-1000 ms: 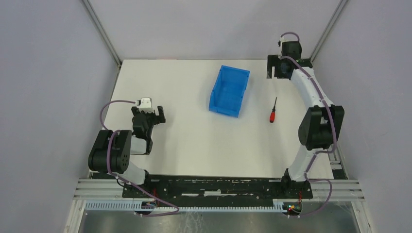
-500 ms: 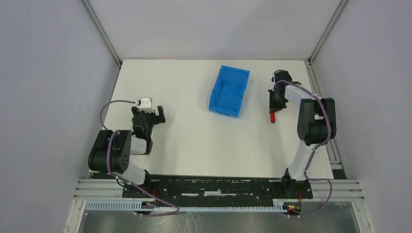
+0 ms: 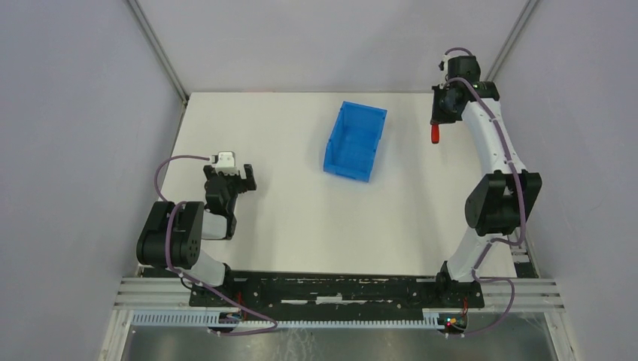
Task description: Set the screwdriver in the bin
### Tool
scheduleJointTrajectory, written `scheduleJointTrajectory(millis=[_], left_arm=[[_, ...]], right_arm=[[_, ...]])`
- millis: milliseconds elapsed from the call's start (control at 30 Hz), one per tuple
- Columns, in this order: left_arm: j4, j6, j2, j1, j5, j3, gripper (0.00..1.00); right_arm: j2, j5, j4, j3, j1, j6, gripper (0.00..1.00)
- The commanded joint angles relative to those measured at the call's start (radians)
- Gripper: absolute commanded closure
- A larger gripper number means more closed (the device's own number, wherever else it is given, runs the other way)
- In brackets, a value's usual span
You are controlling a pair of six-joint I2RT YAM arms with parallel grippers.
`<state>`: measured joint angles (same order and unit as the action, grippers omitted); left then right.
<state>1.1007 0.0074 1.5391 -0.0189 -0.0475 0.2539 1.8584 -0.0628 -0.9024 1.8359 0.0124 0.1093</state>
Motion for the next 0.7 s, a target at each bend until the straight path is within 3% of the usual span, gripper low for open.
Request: scheduleJointTrajectory(millis=[0,133,233,600,633,667], left_arm=[[0.04,-0.032,-0.011,-0.001,-0.003,0.004,0.0],[0.04,-0.032,-0.011,-0.001,-0.004,0.004,0.0],[0.04,-0.032,-0.011,-0.001,-0.004,0.004,0.0],[0.039,-0.032,-0.011,-0.001,-0.003,0.004,0.0],[0.039,-0.032,-0.011,-0.001,-0.004,0.004,0.0],[0.039,-0.032,-0.011,-0.001,-0.004,0.004,0.0]], right_arm=[[-0.078,0.06,-0.021,-0.032,0.014,0.08,1.0],[-0.061,0.03,0.109,0.039,0.248,0.145,1.0],[0.013,0.056,0.163,0.12,0.356,0.166,1.0],[0.143,-0.017,0.347,-0.008,0.443,0.227,1.0],[0.162,-0.014,0.337,0.003,0.443,0.225,0.99],[0.181,-0.007,0.335,0.006,0.443,0.226,0.89]])
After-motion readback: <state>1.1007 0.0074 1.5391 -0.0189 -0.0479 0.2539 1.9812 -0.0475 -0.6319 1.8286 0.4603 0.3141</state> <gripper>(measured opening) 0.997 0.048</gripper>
